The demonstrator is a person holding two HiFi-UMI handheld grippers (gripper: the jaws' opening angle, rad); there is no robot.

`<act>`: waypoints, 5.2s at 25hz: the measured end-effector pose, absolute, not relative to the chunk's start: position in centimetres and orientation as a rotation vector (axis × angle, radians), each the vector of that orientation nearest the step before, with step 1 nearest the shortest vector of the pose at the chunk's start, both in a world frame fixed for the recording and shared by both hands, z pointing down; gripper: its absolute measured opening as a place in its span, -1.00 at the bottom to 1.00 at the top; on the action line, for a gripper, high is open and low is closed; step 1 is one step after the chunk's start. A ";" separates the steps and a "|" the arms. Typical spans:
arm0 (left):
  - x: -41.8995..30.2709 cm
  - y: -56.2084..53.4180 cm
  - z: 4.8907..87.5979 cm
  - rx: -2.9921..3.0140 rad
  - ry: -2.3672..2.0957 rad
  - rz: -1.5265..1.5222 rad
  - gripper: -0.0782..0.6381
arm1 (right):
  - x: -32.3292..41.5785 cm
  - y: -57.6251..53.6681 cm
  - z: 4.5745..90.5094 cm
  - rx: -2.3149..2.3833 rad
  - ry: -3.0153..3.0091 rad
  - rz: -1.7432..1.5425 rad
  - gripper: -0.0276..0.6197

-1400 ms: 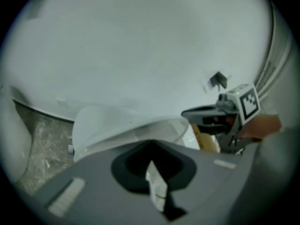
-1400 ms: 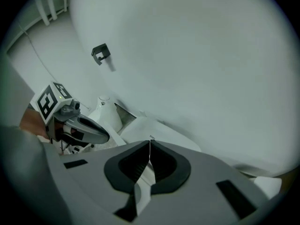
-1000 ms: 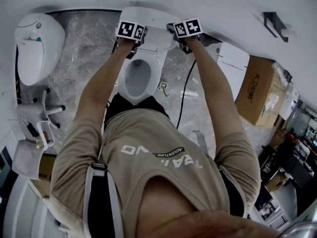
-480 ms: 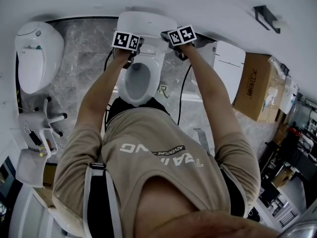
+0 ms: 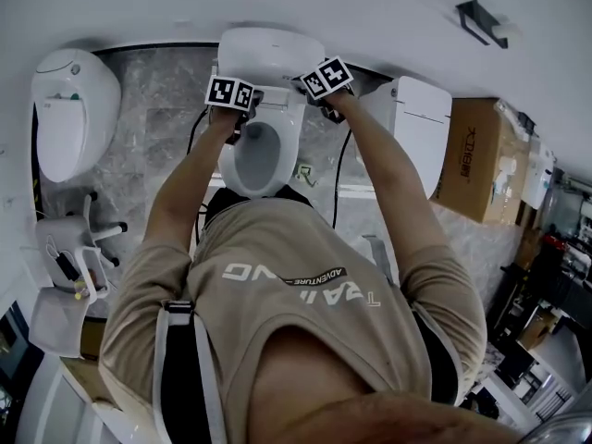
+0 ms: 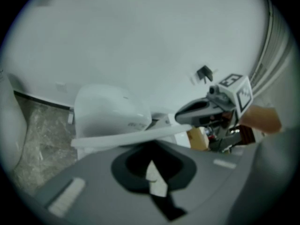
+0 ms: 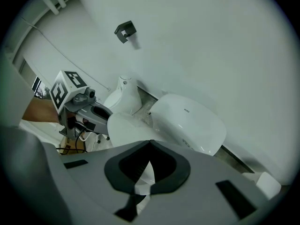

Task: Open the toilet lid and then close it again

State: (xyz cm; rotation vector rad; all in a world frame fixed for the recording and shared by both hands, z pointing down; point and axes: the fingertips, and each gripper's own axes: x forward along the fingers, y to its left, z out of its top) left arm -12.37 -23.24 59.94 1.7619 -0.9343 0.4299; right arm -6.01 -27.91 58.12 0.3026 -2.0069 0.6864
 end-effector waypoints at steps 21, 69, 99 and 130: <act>-10.1 -9.6 62.6 1.707 -0.822 0.545 -0.77 | -3.1 -14.2 61.0 0.161 -1.961 0.780 -0.87; -12.8 5.4 70.3 1.551 -0.879 0.927 -0.77 | 0.4 3.3 72.9 0.367 -1.826 1.013 -0.87; -10.7 9.3 80.3 1.557 -0.815 1.026 -0.77 | 2.6 7.2 80.3 0.653 -1.733 1.064 -0.87; -9.9 13.2 93.1 1.425 -0.836 1.096 -0.77 | 3.3 11.2 93.4 0.587 -1.644 1.150 -0.87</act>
